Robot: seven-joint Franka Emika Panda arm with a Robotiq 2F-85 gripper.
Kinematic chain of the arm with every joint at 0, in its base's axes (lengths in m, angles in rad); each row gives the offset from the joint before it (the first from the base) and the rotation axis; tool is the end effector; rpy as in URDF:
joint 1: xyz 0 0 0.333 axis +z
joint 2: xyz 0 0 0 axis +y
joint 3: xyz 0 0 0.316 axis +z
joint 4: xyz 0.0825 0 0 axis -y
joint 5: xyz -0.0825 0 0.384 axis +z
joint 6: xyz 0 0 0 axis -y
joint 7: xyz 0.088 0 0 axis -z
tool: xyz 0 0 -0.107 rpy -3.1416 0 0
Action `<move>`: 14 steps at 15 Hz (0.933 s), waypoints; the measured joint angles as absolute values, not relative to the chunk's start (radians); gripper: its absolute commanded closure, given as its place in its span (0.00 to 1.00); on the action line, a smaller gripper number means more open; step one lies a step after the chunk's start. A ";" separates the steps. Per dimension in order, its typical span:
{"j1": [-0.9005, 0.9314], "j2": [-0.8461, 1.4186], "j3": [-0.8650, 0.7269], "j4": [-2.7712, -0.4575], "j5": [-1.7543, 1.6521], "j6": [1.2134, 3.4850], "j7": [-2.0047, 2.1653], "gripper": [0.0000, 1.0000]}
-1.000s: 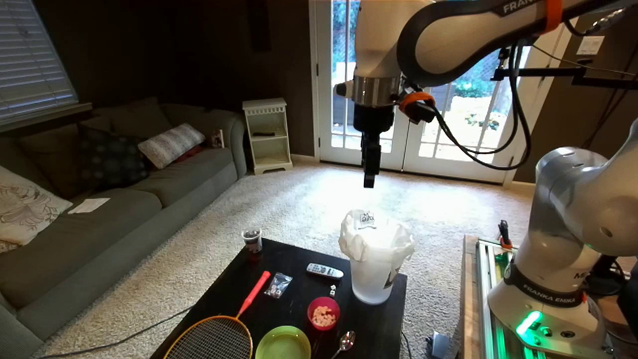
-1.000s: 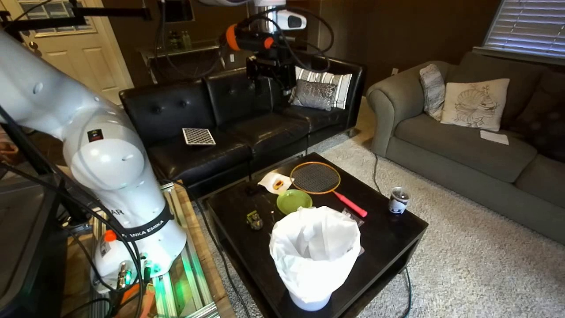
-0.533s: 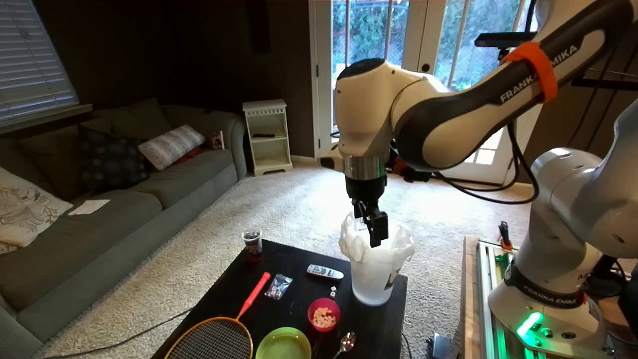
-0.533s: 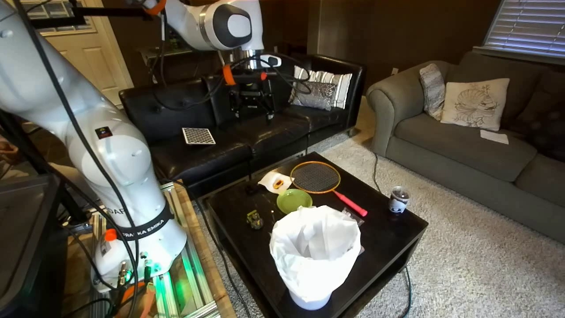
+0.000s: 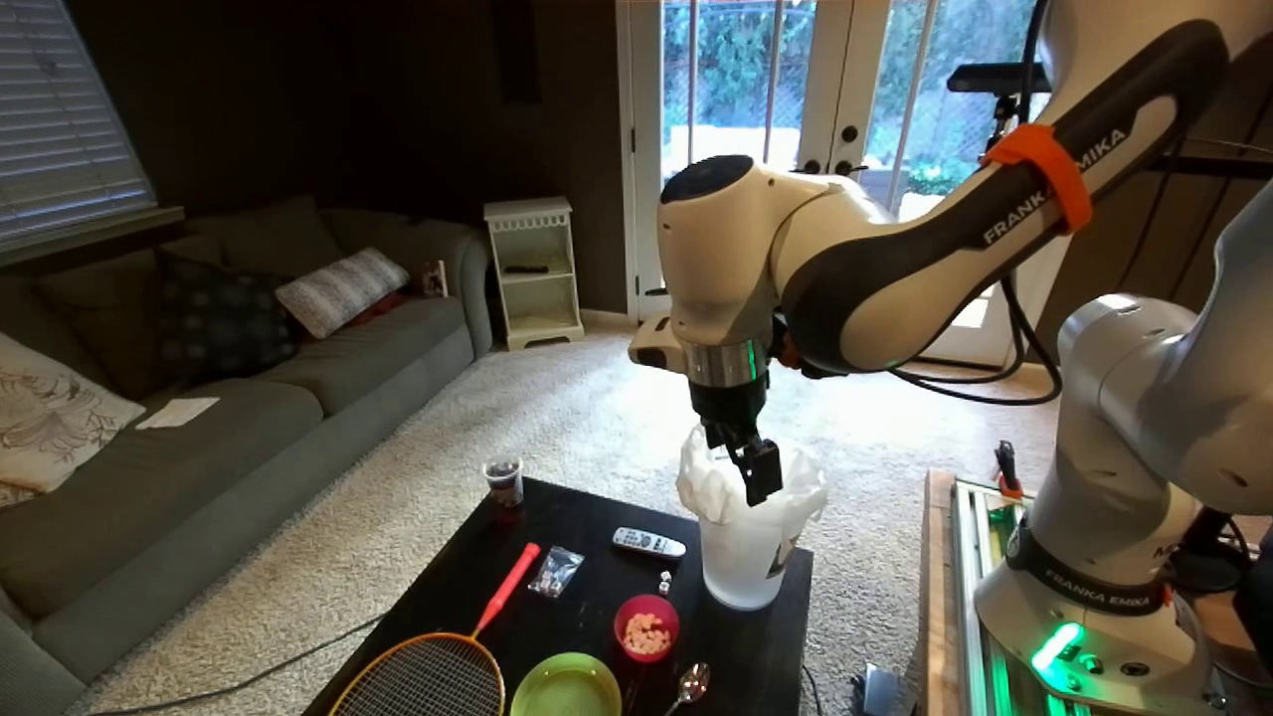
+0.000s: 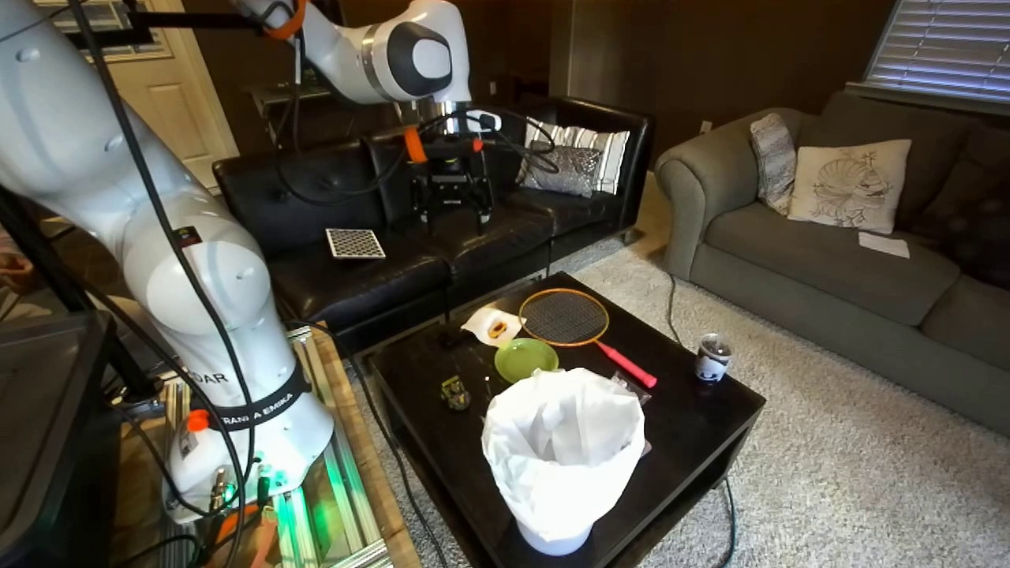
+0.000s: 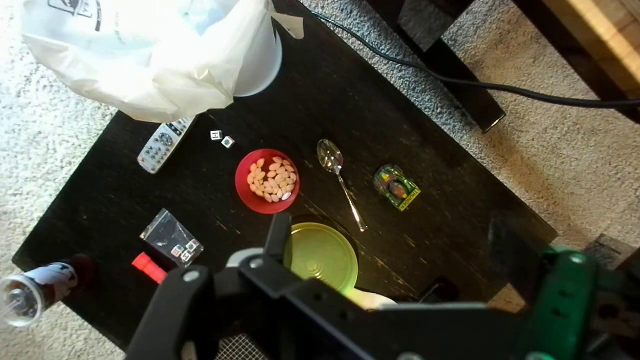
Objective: Turn the toy car clockwise
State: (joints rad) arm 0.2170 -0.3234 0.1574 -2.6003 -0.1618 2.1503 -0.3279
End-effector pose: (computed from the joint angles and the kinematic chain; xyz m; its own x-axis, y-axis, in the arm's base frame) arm 0.3733 0.1372 0.3544 0.7001 0.6890 -0.1873 0.7124 -0.6920 0.1171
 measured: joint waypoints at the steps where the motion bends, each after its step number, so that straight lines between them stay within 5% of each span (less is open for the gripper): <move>1: 0.217 -0.323 0.157 -2.600 -0.162 2.150 -0.328 0.00; 14: 0.319 0.084 0.261 -2.628 -0.160 2.638 -0.512 0.00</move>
